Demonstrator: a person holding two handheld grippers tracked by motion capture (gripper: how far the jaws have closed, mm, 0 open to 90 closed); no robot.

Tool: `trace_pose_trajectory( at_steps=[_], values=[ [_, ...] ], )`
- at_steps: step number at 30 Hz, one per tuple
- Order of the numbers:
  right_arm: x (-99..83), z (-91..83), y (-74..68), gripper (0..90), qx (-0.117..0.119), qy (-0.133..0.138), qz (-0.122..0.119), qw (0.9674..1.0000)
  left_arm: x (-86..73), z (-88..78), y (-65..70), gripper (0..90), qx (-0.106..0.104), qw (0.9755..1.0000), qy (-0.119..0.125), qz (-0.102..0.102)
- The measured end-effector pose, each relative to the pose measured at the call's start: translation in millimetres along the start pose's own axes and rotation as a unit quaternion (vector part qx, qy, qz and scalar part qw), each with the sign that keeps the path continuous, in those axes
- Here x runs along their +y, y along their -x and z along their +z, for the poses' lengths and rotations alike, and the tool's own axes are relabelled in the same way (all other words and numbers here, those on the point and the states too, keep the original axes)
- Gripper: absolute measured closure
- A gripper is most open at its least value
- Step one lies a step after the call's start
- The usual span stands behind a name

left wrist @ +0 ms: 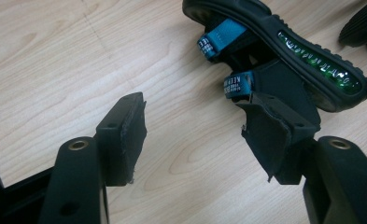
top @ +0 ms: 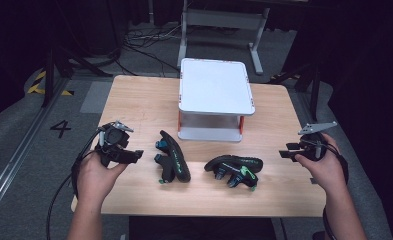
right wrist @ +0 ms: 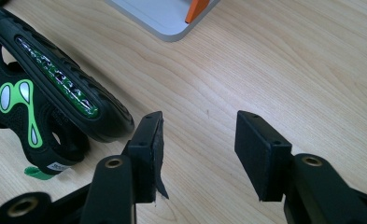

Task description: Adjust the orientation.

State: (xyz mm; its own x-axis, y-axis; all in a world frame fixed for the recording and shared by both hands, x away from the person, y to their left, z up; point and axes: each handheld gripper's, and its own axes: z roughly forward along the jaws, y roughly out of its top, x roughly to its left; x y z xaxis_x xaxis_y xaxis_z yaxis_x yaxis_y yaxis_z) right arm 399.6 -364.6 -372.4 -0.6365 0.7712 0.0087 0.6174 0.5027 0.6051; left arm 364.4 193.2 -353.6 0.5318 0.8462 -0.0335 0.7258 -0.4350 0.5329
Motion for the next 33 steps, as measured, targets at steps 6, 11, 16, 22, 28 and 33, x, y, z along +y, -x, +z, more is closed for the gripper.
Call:
trace_pose_trajectory(
  at_steps=[6, 11, 16, 22, 28, 33],
  values=[
    [-0.2, 1.3, 1.6, 52.7, 0.002, -0.002, 0.003, 1.0000, 1.2, 2.9, 3.6, 38.3, -0.004, 0.9999, -0.007, 0.006],
    [0.2, 2.9, 1.0, 52.7, 0.005, -0.004, 0.003, 1.0000, 1.8, 5.1, 4.9, 38.2, -0.001, 0.9999, -0.013, 0.009],
    [0.2, 1.5, 0.6, 52.7, 0.005, -0.002, 0.003, 1.0000, 3.1, 3.8, 8.2, 37.9, -0.001, 0.9999, -0.012, 0.013],
    [2.1, 4.4, -2.0, 52.7, 0.008, -0.005, -0.002, 1.0000, 6.0, 16.4, 20.4, 35.5, -0.044, 0.9968, -0.041, 0.053],
    [4.4, 8.9, -3.9, 52.6, 0.013, -0.010, -0.006, 0.9999, 4.9, 36.7, 31.7, 34.2, -0.058, 0.9896, -0.099, 0.086],
    [5.3, 10.2, -4.1, 52.5, 0.015, -0.010, -0.009, 0.9998, 3.9, 48.9, 40.1, 34.6, -0.086, 0.9821, -0.128, 0.109]
  ],
)
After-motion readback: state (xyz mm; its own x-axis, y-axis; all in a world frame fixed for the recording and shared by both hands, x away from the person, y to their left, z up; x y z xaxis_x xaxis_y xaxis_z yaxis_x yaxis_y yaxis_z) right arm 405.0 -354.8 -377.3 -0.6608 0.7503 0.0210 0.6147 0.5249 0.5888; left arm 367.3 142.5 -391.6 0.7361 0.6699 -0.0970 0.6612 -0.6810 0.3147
